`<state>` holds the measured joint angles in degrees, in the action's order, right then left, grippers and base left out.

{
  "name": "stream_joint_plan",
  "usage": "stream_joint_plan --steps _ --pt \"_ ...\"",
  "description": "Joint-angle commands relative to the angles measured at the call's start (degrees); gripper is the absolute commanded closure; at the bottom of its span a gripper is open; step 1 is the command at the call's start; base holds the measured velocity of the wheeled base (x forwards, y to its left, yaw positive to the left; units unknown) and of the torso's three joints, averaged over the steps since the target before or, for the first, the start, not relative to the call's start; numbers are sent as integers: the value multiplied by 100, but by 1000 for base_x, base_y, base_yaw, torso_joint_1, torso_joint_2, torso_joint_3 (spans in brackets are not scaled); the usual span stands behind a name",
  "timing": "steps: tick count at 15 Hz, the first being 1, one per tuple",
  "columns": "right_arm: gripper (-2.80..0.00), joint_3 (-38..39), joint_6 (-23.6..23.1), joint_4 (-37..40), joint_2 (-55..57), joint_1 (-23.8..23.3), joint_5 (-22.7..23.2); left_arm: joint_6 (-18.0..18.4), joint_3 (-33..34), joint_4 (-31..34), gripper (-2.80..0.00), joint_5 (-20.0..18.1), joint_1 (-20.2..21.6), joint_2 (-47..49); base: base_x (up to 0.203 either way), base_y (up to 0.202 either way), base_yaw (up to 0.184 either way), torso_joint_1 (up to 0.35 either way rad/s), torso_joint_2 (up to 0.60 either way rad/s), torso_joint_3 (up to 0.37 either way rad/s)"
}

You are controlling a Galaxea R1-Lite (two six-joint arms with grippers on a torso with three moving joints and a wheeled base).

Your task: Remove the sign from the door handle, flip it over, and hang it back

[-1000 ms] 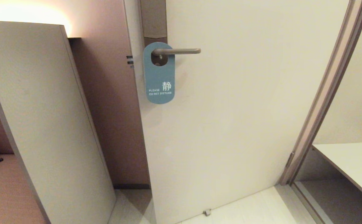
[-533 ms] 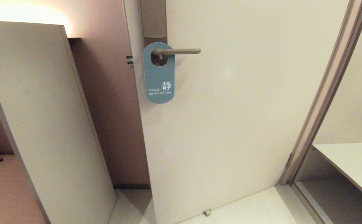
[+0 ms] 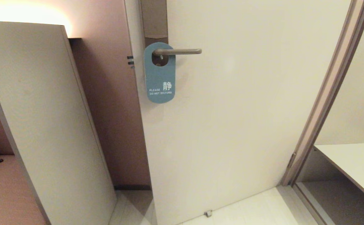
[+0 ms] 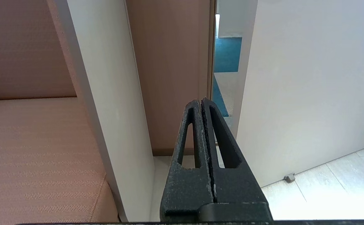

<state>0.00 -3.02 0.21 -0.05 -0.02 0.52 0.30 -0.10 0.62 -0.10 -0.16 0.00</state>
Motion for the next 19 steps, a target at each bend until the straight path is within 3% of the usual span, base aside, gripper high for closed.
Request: stream_joint_plan --steps 1,19 --pt "0 0 -5 -3 5 2 0 5 1 -1 0 1 -2 0 0 0 0 0 0 0" --pt "0 0 109 -12 5 2 -43 5 1 -1 0 1 -2 0 0 0 0 0 0 0"
